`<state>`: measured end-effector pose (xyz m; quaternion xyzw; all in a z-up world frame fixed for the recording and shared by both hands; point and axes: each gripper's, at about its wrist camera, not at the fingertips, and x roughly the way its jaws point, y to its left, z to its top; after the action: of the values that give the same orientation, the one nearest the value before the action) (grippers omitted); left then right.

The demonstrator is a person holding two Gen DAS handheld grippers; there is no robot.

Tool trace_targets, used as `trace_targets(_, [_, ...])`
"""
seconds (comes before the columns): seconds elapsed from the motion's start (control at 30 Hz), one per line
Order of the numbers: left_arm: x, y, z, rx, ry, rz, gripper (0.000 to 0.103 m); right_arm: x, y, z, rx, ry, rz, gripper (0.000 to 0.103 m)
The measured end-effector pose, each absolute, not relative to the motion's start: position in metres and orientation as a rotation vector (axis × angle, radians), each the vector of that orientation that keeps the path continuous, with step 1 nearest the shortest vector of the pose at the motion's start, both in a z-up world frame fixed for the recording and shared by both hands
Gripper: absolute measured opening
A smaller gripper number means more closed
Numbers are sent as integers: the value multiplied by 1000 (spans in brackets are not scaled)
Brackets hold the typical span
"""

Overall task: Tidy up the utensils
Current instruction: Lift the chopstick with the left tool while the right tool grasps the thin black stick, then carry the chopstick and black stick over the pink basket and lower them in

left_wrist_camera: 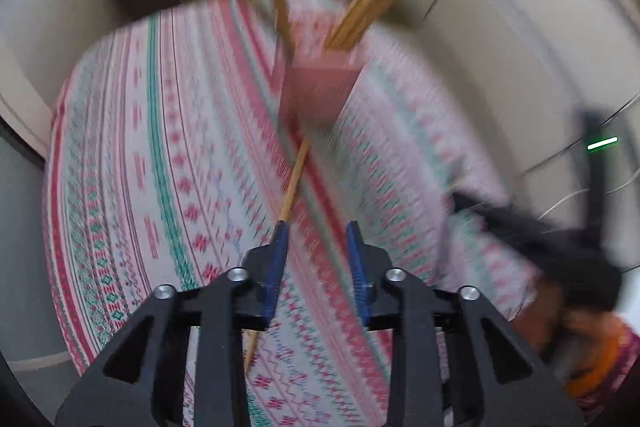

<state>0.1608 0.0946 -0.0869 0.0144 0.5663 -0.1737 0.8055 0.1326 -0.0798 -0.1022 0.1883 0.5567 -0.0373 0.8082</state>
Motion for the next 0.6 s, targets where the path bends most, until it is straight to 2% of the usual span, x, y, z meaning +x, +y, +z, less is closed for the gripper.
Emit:
trace_targets(0.1, [176,72,-122,155,1259,-316,29,127,-95,-98,420,1182,-65,7])
trace_targets(0.3, [191,36,-139,280,1210,-279,32,125,-105,-106,377,1155,-83,7])
trace_targets(0.53, [209,44,-163,246,1243,-247,32,127,-122,-109,430,1170,-57,7])
trace_targets(0.57, [211,48,-163,208,1254,-260,28,127,-123,-109,440,1171,-54,7])
trace_targets(0.6, [211,53,-163,182,1258,-259,14,127,-124,-109,449,1171,-52,7])
